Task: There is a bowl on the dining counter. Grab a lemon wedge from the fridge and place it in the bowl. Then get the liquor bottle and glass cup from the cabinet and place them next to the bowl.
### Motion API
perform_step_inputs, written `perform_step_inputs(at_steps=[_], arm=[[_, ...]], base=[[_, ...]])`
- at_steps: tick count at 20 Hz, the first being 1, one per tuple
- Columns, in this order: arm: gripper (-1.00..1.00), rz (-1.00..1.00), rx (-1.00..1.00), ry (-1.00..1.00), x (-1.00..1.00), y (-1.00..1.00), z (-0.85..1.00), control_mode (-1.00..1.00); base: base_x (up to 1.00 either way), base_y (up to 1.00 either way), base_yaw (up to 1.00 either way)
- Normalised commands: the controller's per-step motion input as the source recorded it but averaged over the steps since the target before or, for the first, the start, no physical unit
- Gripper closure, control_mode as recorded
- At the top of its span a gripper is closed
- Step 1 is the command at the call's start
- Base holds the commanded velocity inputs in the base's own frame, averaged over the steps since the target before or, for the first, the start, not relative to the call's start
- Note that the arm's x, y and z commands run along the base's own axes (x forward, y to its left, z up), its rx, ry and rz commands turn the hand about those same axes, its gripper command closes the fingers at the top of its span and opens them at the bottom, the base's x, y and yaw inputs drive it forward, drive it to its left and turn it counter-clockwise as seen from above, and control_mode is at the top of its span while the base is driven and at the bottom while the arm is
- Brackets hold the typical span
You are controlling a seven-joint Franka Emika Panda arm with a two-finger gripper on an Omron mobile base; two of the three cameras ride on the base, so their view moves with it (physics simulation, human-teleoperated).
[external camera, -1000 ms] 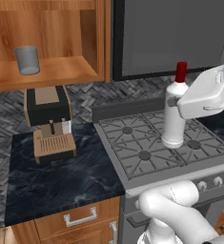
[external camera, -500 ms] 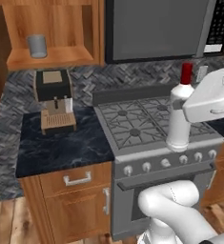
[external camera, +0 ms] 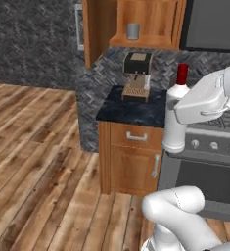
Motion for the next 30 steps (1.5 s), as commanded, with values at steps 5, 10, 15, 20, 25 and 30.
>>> perform_step_inputs(at_steps=[5,10,15,20,25,30], arm=[[1.00,0.00,0.00,0.00,0.00,0.00,0.00,1.00],[1.00,0.00,0.00,0.00,0.00,0.00,0.00,1.00],[1.00,0.00,0.00,0.00,0.00,0.00,0.00,1.00],[1.00,0.00,0.00,0.00,0.00,0.00,0.00,1.00],[1.00,0.00,0.00,0.00,0.00,0.00,0.00,1.00],[1.00,0.00,0.00,0.00,0.00,0.00,0.00,1.00]], base=[[-0.51,0.26,0.92],[-0.05,0.30,0.82],[0.65,0.22,0.56],[1.00,0.16,0.24],[1.00,0.23,0.11],[1.00,0.35,0.05]])
